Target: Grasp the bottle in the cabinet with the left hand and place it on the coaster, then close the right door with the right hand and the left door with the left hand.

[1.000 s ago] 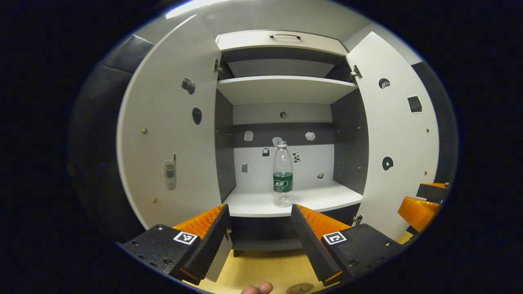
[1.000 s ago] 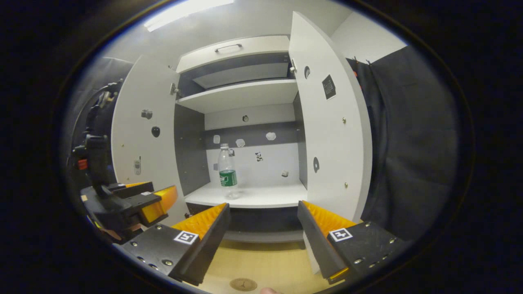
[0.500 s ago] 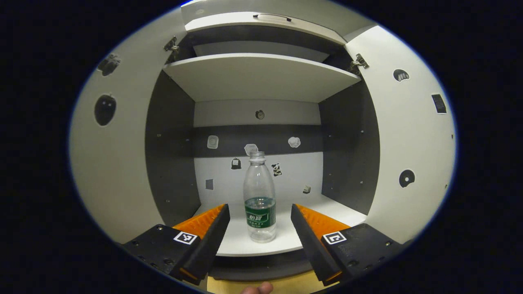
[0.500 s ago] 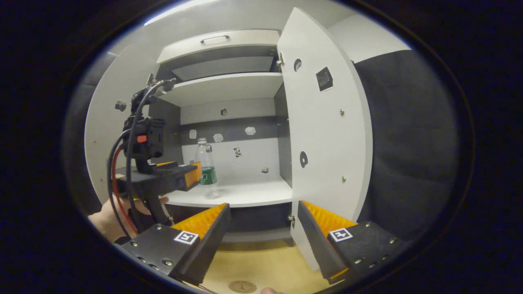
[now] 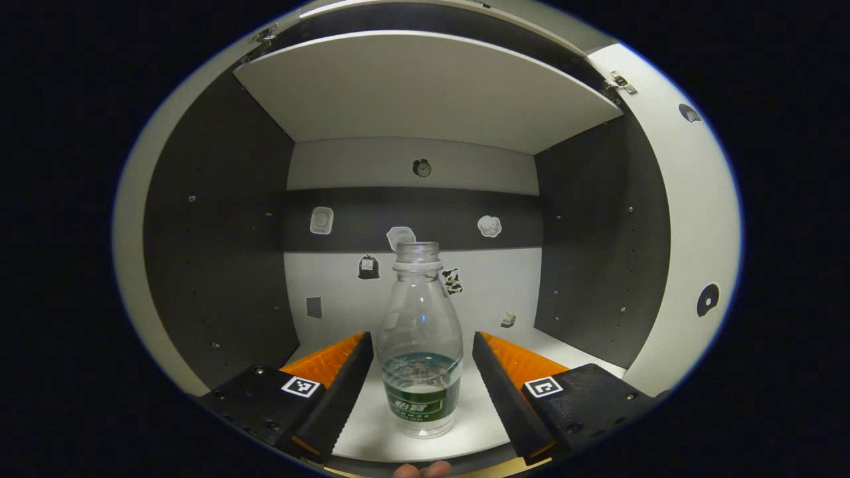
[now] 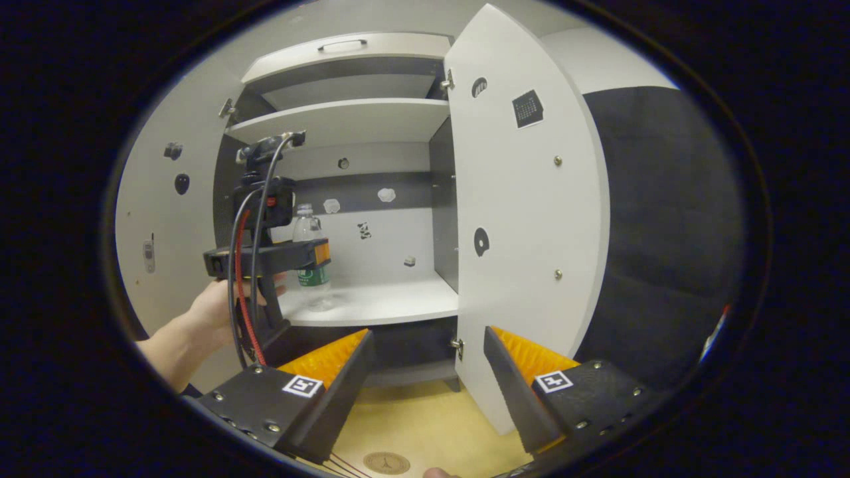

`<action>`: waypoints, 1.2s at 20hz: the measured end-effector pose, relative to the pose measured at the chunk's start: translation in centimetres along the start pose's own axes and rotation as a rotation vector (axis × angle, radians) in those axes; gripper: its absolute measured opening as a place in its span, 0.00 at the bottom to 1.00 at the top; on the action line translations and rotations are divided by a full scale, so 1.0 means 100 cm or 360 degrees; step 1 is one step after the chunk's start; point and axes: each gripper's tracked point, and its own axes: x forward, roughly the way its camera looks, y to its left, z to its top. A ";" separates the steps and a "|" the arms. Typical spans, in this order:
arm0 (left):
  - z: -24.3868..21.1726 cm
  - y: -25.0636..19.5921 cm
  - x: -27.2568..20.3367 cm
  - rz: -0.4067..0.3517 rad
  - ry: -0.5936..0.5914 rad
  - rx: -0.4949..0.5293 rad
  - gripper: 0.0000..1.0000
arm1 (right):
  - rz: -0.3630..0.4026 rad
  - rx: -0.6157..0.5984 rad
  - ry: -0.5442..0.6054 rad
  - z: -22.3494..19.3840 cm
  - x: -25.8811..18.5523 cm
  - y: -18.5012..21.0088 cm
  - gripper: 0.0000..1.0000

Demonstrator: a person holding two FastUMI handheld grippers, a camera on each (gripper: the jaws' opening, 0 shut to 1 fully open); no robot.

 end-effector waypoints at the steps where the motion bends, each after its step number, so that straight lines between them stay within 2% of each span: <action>1: -0.005 -0.004 0.002 -0.0021 0.0025 0.0006 0.96 | -0.0009 -0.0009 0.0007 -0.002 0.000 -0.001 1.00; 3: -0.008 -0.006 0.006 -0.0027 0.0036 -0.0003 0.93 | -0.0025 -0.0017 0.0019 -0.005 -0.001 -0.003 1.00; 4: -0.005 -0.008 -0.002 -0.0030 0.0022 -0.0011 0.83 | -0.0029 -0.0017 0.0023 -0.006 -0.002 -0.005 1.00; 5: 0.001 -0.012 -0.006 -0.0049 -0.0005 -0.0004 0.82 | -0.0035 -0.0014 0.0022 -0.006 -0.003 -0.007 1.00; 10: 0.028 -0.034 -0.062 -0.0131 -0.0136 0.0066 0.81 | -0.0033 0.0007 0.0012 -0.008 -0.013 -0.017 1.00; 14: 0.026 -0.051 -0.118 -0.0183 -0.0174 0.0060 0.81 | -0.0004 0.0021 0.0017 -0.011 -0.026 -0.024 1.00; 18: -0.015 -0.074 -0.173 -0.0227 -0.0151 0.0054 0.81 | 0.0009 0.0039 0.0041 -0.024 -0.039 -0.038 1.00; 24: -0.121 -0.116 -0.240 -0.0336 -0.0037 0.0073 0.81 | -0.0023 0.0037 0.0096 -0.048 -0.055 -0.069 1.00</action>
